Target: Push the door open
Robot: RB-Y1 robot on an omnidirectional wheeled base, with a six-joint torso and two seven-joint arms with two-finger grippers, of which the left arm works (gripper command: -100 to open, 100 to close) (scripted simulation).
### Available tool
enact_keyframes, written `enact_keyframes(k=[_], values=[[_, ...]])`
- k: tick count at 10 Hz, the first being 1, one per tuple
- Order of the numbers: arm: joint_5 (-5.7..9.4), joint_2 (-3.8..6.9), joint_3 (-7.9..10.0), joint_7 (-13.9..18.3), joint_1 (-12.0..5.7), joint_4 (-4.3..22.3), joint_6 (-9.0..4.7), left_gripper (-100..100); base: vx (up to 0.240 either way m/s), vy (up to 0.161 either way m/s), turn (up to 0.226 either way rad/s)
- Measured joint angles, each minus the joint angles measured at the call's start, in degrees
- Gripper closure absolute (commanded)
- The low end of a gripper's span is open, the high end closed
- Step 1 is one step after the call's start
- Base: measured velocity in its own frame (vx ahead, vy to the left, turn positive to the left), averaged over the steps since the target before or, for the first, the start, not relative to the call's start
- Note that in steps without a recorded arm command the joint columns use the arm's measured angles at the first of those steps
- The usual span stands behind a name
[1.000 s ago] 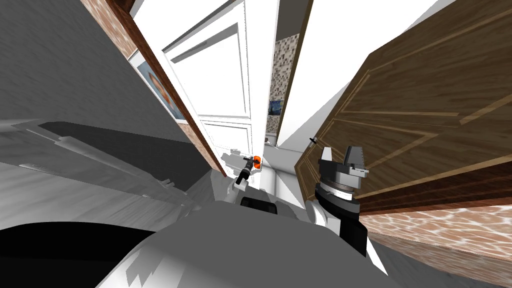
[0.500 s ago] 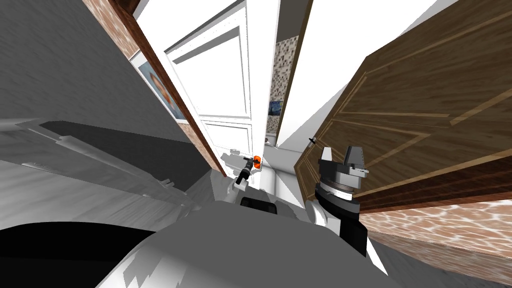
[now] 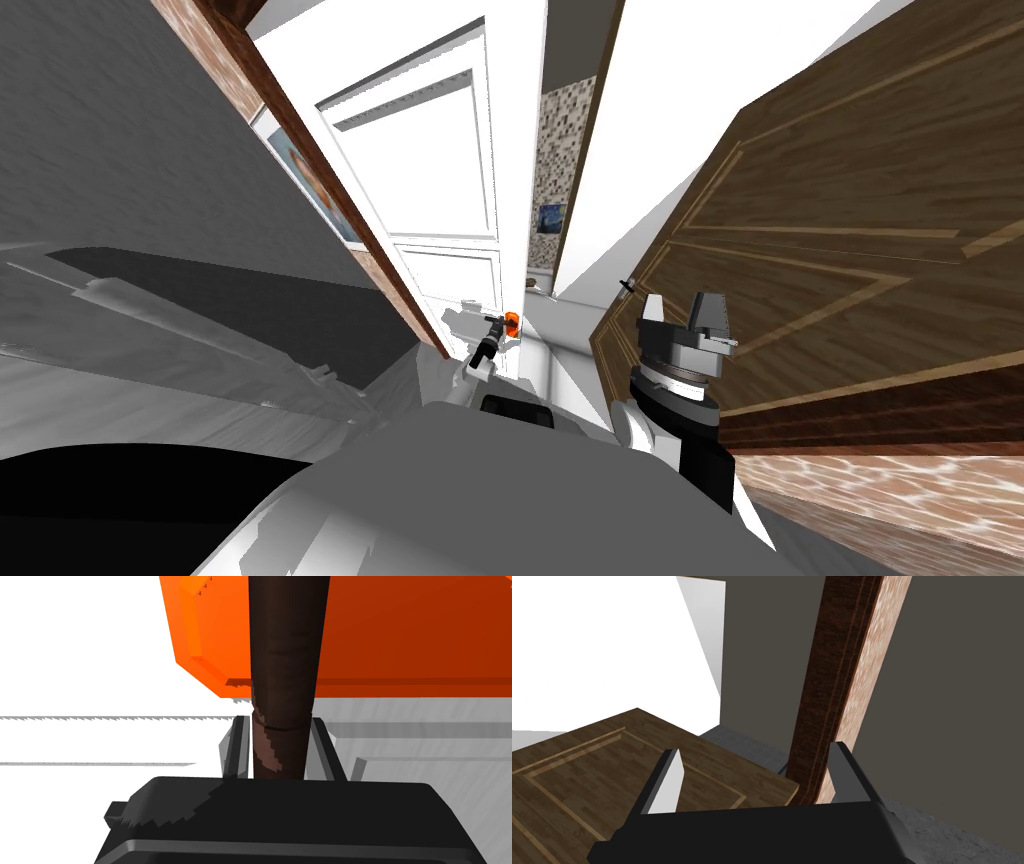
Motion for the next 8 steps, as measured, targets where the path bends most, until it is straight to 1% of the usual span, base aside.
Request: enact_keyframes(k=[1, 2, 3, 4, 5, 6, 7, 8], values=[[0.06, 0.17, 0.54, -0.09, -0.14, -0.09, 0.12, 100, 0.193, -0.114, 0.090], [0.05, 0.25, 1.08, -0.32, 0.03, -0.23, -0.14, 100, 0.154, -0.111, 0.068], [0.18, 0.44, 1.81, -0.41, -0.70, 0.63, -0.60, 100, 0.158, -0.105, 0.040], [0.28, 0.84, 2.27, -0.39, -0.16, -0.24, -0.32, 100, 0.146, -0.099, 0.079], [0.30, 0.78, 2.81, -0.56, -0.11, -0.70, 0.28, 100, 0.121, -0.079, 0.067], [0.41, 0.89, 3.44, -0.65, -0.85, 0.27, 0.03, 100, 0.095, -0.074, 0.044], [0.45, 0.93, 3.88, -0.74, -0.81, 0.27, -0.17, 100, 0.080, -0.065, 0.049], [0.51, 1.00, 4.26, -0.81, -0.57, -0.33, 0.29, 100, 0.075, -0.069, 0.040]])
